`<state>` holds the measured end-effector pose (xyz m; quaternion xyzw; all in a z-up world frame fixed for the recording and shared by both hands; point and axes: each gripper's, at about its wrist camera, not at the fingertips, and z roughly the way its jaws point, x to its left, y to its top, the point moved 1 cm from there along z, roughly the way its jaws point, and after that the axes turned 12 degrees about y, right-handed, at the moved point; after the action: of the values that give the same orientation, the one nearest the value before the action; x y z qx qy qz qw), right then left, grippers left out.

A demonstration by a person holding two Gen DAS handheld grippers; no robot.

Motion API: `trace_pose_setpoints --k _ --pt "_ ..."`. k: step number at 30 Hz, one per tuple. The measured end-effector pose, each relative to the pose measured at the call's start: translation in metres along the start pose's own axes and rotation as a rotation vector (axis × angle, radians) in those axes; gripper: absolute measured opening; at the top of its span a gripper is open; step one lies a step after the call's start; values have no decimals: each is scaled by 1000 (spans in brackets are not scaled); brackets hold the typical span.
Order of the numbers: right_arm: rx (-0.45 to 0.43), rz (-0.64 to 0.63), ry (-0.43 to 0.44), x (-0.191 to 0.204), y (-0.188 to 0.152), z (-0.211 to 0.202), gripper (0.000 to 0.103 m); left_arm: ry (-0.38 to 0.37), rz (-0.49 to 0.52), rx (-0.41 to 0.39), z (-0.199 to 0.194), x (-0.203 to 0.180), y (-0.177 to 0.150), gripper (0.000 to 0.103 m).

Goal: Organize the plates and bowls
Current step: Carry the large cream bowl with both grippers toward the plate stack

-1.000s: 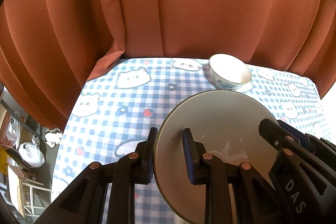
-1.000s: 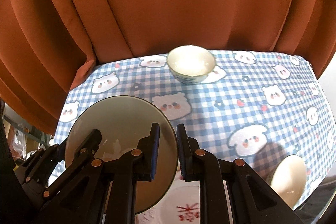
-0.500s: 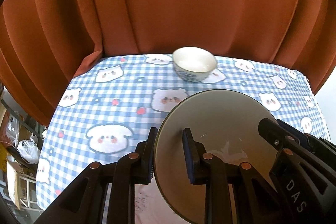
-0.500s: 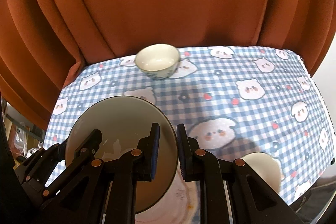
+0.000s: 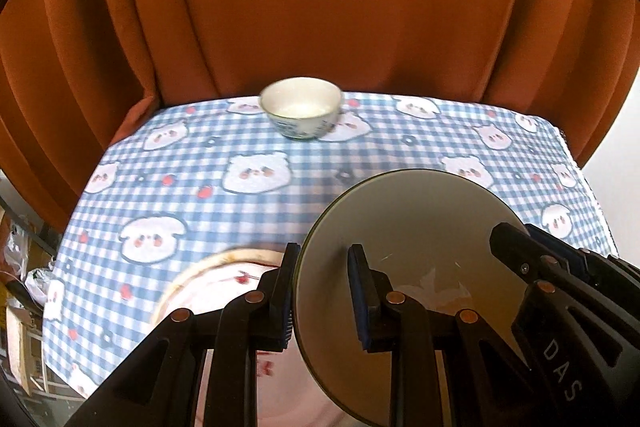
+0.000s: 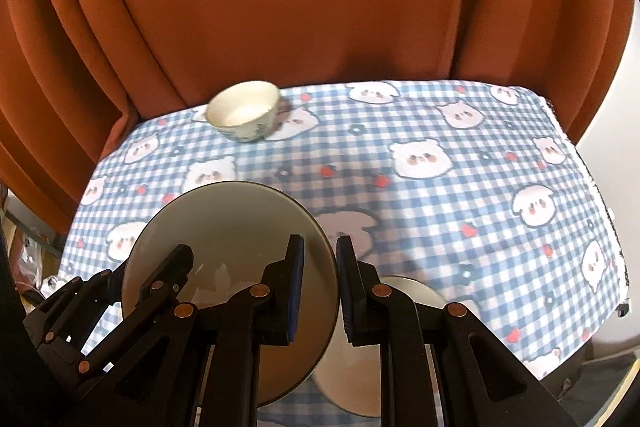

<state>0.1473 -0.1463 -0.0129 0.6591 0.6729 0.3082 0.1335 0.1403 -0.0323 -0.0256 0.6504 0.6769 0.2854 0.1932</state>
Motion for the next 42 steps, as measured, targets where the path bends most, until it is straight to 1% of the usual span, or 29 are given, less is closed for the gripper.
trace_pose_setpoints --k 9,18,26,36,39,42 --pt "12 23 -27 -47 -18 -14 20 -32 39 23 -8 -48 -17 22" --pt "40 77 -52 -85 -36 -18 20 -49 105 51 -6 -83 -29 22" --pt "88 99 -46 -98 -47 -3 20 -25 136 104 10 -92 -41 22" --pt "122 82 -42 -100 -48 15 20 -9 143 176 30 -96 -54 22" --pt "136 79 -45 -102 -51 22 20 -4 143 189 35 -97 -57 22" --pt "146 69 -49 -103 -55 27 20 3 142 184 35 -98 -58 22"
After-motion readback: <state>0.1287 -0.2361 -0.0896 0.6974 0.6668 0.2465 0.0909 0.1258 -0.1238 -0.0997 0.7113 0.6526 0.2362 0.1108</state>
